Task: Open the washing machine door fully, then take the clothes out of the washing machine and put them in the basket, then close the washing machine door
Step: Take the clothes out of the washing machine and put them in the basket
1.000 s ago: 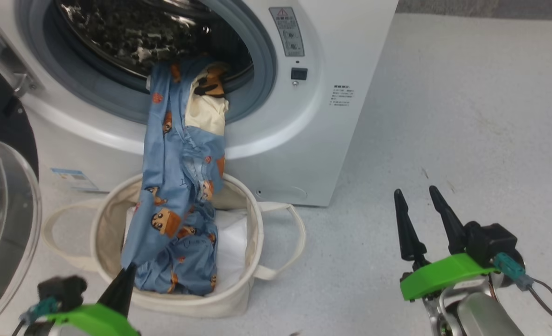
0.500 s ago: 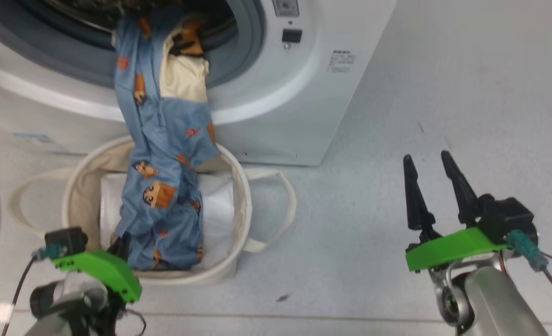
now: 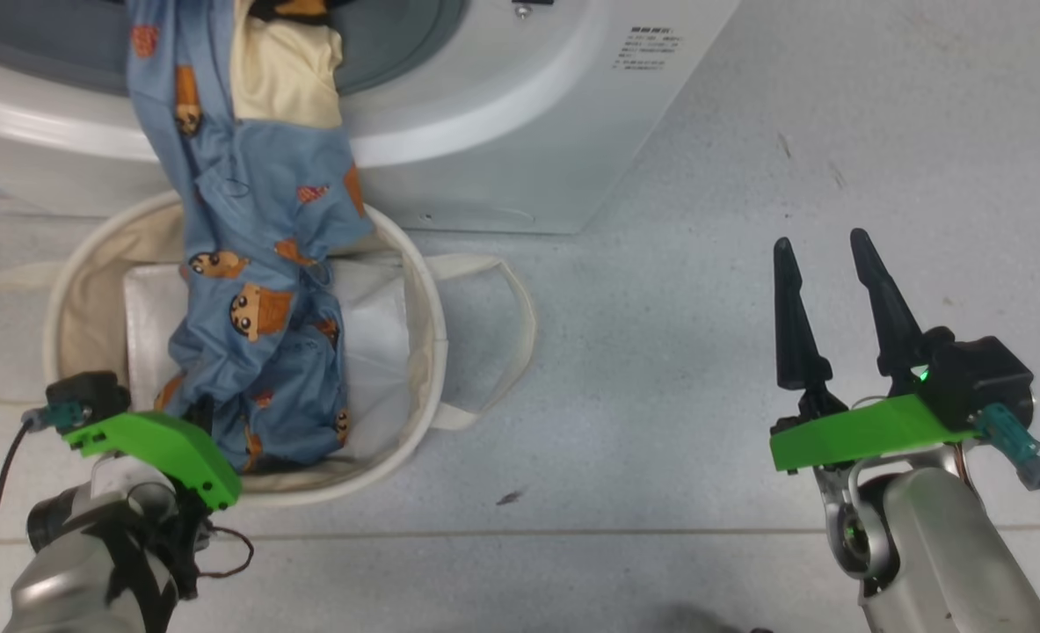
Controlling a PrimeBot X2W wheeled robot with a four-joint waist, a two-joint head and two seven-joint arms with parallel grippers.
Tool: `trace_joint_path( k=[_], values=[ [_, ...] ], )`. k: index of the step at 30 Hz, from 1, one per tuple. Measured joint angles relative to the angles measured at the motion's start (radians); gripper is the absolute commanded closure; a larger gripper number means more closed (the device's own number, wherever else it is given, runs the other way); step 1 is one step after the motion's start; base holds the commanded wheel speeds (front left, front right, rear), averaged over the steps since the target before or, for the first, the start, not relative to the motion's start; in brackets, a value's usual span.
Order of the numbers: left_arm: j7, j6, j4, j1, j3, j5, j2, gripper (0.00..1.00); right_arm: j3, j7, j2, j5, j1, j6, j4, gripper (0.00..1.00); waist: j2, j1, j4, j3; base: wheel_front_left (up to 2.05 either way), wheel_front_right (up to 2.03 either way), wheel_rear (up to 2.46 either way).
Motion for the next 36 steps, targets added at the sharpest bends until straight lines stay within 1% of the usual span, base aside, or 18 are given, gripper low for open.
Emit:
trace_joint_path(
  k=[4, 5, 6, 7, 8, 18, 23, 27, 30, 33, 36],
  values=[
    [0.016, 0.0, 0.018, -0.011, -0.001, -0.01, 0.002, 1.0, -0.003, 0.0, 0.011, -0.008, -0.004, 0.0, -0.003, 0.0, 0.0, 0.0, -0.009, 0.019, 0.0, 0.0, 0.0],
    [0.016, 0.0, 0.02, -0.011, -0.004, -0.01, 0.003, 0.83, -0.003, 0.0, 0.011, -0.008, -0.005, 0.0, -0.005, 0.0, 0.0, 0.0, -0.012, 0.02, 0.0, 0.0, 0.0],
    [0.016, 0.0, 0.022, -0.011, -0.005, -0.011, 0.004, 0.32, -0.004, 0.0, 0.011, -0.008, -0.007, 0.0, -0.005, 0.0, 0.0, 0.0, -0.013, 0.02, 0.0, 0.0, 0.0],
    [0.015, 0.0, 0.024, -0.011, -0.004, -0.014, 0.003, 0.06, -0.004, 0.0, 0.011, -0.008, -0.01, 0.0, -0.005, 0.0, 0.0, 0.0, -0.014, 0.019, 0.0, 0.0, 0.0],
    [0.013, 0.0, 0.026, -0.012, 0.0, -0.021, 0.003, 0.0, -0.004, 0.0, 0.012, -0.008, -0.013, 0.0, -0.005, 0.0, 0.0, 0.0, -0.015, 0.017, 0.0, 0.0, 0.0],
    [0.006, 0.001, 0.042, -0.001, -0.015, -0.023, 0.005, 0.0, 0.005, 0.0, 0.012, -0.005, -0.013, 0.0, 0.017, 0.0, 0.0, 0.0, -0.01, -0.036, 0.0, 0.0, 0.0],
    [-0.081, 0.001, 0.044, 0.027, -0.034, 0.0, 0.016, 0.0, 0.02, 0.0, 0.012, 0.006, -0.011, 0.0, 0.04, 0.0, 0.0, 0.0, -0.006, -0.089, 0.0, 0.0, 0.0],
    [-0.146, 0.001, 0.036, 0.035, -0.029, 0.012, 0.028, 0.0, 0.033, 0.0, 0.012, 0.021, 0.001, 0.0, 0.06, 0.0, 0.0, 0.0, 0.002, -0.145, 0.0, 0.0, 0.0],
    [-0.16, 0.001, 0.002, 0.042, -0.024, 0.018, 0.046, 0.0, 0.039, 0.0, 0.012, 0.034, 0.027, 0.0, 0.076, 0.0, 0.0, 0.0, 0.009, -0.192, 0.0, 0.0, 0.0],
    [-0.16, 0.001, -0.092, 0.062, 0.032, 0.053, 0.083, 0.0, 0.043, 0.0, 0.01, 0.047, 0.054, 0.0, 0.089, 0.0, 0.0, 0.0, 0.016, -0.241, 0.0, 0.0, 0.0],
    [-0.16, 0.003, -0.203, 0.091, 0.101, 0.119, 0.12, 0.0, 0.054, 0.0, 0.009, 0.055, 0.073, 0.0, 0.097, 0.0, 0.0, 0.0, 0.025, -0.285, 0.0, 0.0, 0.0]
  ],
)
